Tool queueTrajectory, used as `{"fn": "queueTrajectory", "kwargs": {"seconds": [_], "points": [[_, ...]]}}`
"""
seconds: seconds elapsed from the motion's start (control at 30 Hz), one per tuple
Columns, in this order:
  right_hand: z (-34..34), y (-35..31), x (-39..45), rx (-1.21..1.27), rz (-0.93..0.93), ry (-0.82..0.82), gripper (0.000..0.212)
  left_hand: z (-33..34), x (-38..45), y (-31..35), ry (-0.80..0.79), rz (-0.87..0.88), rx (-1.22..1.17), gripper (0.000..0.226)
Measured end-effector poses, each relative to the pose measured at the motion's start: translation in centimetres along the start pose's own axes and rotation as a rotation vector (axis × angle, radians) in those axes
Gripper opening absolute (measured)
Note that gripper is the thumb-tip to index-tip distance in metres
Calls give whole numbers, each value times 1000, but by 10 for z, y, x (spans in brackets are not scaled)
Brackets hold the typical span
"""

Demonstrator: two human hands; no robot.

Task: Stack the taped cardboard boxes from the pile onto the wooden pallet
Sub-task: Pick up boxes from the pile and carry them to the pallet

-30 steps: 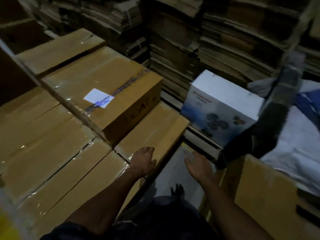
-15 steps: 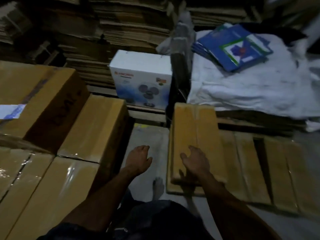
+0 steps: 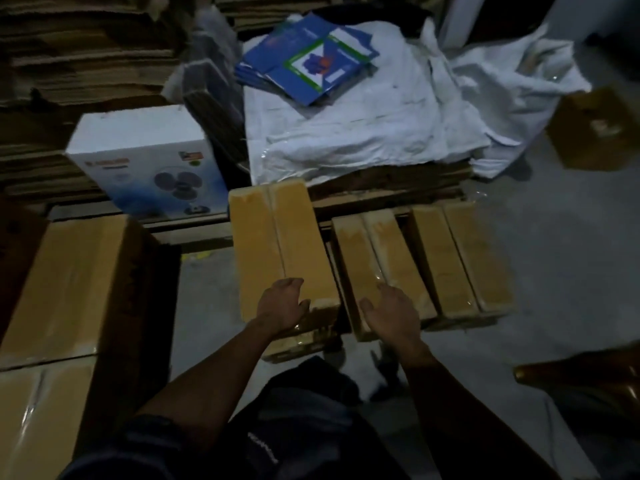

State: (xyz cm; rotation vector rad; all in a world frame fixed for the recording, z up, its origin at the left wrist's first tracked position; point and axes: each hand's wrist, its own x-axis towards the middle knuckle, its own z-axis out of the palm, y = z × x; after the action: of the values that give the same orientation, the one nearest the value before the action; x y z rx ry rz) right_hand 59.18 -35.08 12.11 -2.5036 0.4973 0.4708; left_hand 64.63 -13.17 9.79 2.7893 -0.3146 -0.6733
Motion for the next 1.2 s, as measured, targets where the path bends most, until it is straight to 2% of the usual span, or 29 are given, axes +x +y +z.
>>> {"fn": "queueTrajectory", "kwargs": {"seconds": [0.17, 0.4, 0.5, 0.6, 0.77, 0.93, 1.2], "points": [[-31, 50, 26, 64, 51, 66, 65, 18, 46, 54, -51, 43, 19, 57], [-103, 136, 113, 30, 90, 50, 58, 48, 146, 147, -83, -16, -80, 54], [-139, 167, 145, 54, 92, 5, 54, 45, 181, 191, -98, -32, -93, 56], [-175, 193, 170, 43, 91, 44, 61, 35, 209, 234, -82, -36, -61, 57], [-224, 226, 224, 42, 113, -8, 63, 22, 250, 285, -30, -66, -66, 59], [-259, 251, 290, -37, 25, -73, 67, 32, 278, 324, -1, -171, -116, 58], [-315, 309, 388, -269, -296, -291, 66, 74, 291, 429, 123, -488, -310, 57]]}}
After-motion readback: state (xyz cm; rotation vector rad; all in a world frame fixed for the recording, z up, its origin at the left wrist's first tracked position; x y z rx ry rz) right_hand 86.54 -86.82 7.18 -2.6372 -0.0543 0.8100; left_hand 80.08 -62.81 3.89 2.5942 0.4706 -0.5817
